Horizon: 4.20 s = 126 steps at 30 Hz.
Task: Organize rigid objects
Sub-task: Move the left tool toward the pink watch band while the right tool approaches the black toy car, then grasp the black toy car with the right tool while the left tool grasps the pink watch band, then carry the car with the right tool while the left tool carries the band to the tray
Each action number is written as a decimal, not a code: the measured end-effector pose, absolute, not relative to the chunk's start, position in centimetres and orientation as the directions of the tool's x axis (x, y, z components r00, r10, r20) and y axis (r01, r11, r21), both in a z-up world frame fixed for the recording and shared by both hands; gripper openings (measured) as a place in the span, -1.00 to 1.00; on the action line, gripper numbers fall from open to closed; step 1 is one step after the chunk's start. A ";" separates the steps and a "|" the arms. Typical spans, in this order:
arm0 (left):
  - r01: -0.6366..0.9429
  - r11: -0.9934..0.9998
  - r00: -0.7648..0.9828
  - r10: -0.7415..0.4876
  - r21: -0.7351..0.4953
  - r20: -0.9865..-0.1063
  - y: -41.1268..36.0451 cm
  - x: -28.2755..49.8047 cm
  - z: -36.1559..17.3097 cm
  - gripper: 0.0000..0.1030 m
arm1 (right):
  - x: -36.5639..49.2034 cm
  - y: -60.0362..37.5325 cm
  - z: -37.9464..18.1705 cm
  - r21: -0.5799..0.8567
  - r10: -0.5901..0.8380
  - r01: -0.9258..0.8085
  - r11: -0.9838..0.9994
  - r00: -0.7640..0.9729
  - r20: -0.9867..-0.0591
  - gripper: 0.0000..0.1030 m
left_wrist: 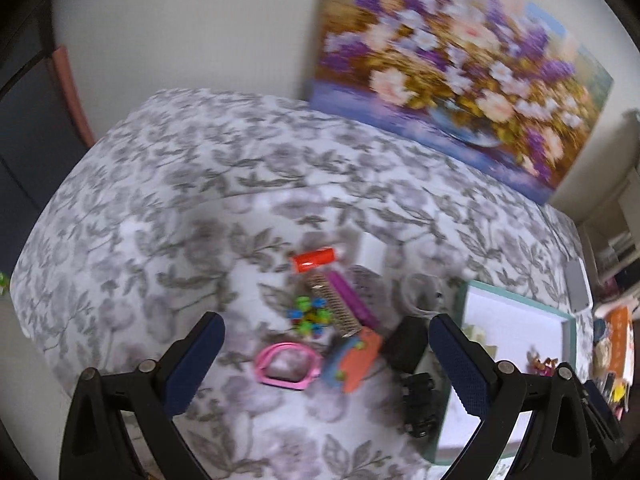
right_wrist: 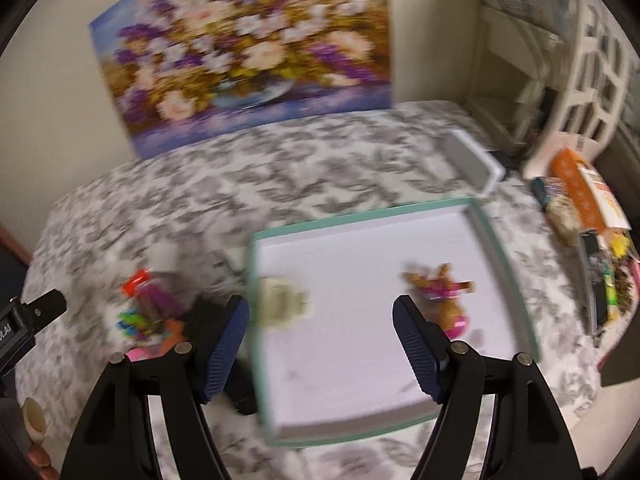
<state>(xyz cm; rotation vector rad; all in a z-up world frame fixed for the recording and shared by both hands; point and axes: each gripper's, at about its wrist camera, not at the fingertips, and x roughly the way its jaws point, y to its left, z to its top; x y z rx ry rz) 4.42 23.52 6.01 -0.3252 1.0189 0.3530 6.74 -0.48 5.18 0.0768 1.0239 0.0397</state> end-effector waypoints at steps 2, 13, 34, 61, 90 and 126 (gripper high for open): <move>-0.456 0.883 0.479 0.143 -0.106 -0.866 24.9 3.5 6.2 1.00 | 6.6 1.0 4.9 0.114 0.118 -0.039 0.993 0.504 -0.856 0.46; -0.530 0.839 0.432 0.140 -0.125 -0.891 29.0 1.3 4.3 1.00 | 6.6 6.0 0.2 0.162 0.214 -0.167 0.973 0.365 -0.906 0.46; -0.503 0.860 0.167 -0.002 -0.087 -0.986 27.3 5.3 -6.7 1.00 | 7.6 8.1 -5.2 0.154 0.210 -0.244 0.957 0.224 -0.952 0.08; -0.489 0.871 0.112 0.015 -0.042 -0.994 28.0 4.1 -9.7 0.84 | 6.9 10.0 -7.8 0.071 0.127 -0.310 0.948 0.165 -0.978 -0.17; -0.411 0.908 0.136 -0.024 -0.079 -0.990 23.7 5.2 -8.8 0.09 | 6.2 11.6 -8.1 -0.006 0.066 -0.348 0.938 0.196 -0.978 -0.33; -0.382 0.900 0.340 -0.076 -0.211 -0.938 24.8 5.4 -0.4 -0.57 | 6.9 7.3 -1.7 0.116 0.182 -0.246 0.962 0.268 -0.946 -0.33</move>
